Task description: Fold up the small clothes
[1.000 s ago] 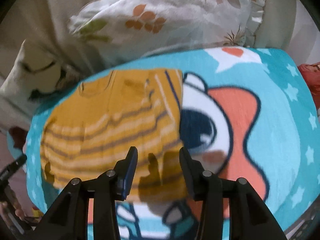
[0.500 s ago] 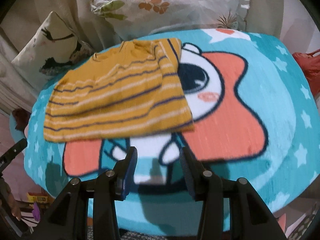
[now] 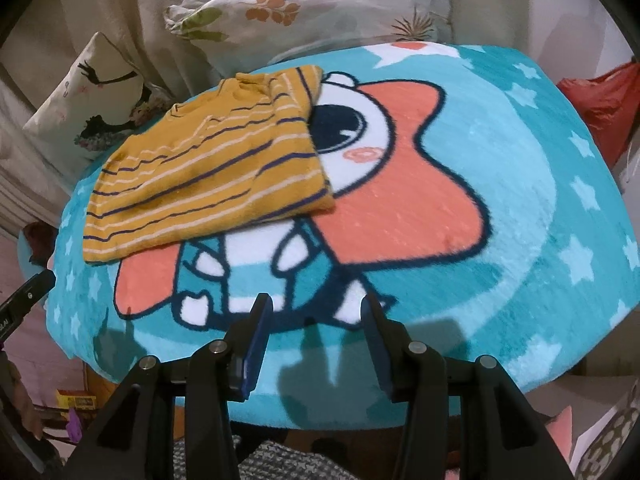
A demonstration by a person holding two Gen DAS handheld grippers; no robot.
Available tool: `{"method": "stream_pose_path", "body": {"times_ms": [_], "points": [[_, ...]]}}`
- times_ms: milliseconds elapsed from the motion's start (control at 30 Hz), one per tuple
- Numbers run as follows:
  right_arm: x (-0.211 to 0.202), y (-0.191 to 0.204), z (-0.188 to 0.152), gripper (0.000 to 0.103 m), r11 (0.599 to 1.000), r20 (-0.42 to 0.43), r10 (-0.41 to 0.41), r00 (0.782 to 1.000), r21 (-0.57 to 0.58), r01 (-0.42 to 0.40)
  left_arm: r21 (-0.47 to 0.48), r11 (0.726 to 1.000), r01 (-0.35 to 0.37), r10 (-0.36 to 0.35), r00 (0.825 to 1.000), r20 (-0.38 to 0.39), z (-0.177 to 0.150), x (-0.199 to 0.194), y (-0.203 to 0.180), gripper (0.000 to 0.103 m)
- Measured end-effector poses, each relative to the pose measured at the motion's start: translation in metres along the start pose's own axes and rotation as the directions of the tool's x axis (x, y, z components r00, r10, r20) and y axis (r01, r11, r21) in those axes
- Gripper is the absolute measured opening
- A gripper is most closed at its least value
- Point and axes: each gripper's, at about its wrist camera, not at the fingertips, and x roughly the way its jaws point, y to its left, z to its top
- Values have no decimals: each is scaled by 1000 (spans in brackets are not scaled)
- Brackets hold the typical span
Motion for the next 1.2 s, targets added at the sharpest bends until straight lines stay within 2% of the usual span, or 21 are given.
{"method": "stream_pose_path", "body": {"times_ms": [167, 267, 467, 667, 900, 967, 1067, 1133, 1200], "points": [[2, -8, -6, 50, 1000, -11, 10, 1000, 17, -10, -11, 1000, 14, -14, 1000, -25, -4, 6, 2, 69], [7, -9, -9, 51, 999, -22, 22, 1000, 30, -21, -78, 996, 50, -55, 996, -68, -6, 21, 19, 71], [18, -12, -8, 51, 996, -39, 45, 998, 76, -42, -130, 992, -2, -14, 992, -128, -10, 46, 47, 71], [36, -3, 3, 51, 993, -62, 66, 996, 107, -59, -186, 982, 19, -52, 983, -178, -3, 71, 73, 71], [64, -6, 25, 56, 964, -49, 161, 986, 223, -146, -321, 939, 126, -198, 960, -200, 6, 114, 116, 71], [74, -12, 30, 56, 942, -36, 199, 979, 281, -181, -340, 929, 147, -224, 954, -200, 8, 122, 125, 71], [88, -22, 36, 56, 900, -5, 265, 964, 361, -245, -377, 898, 225, -310, 933, -181, 12, 136, 140, 72], [92, -22, 43, 58, 882, 26, 294, 955, 379, -282, -388, 881, 270, -351, 924, -152, 17, 140, 145, 79], [98, -21, 50, 58, 868, 42, 316, 948, 389, -307, -396, 868, 298, -377, 916, -137, 24, 146, 149, 81]]}}
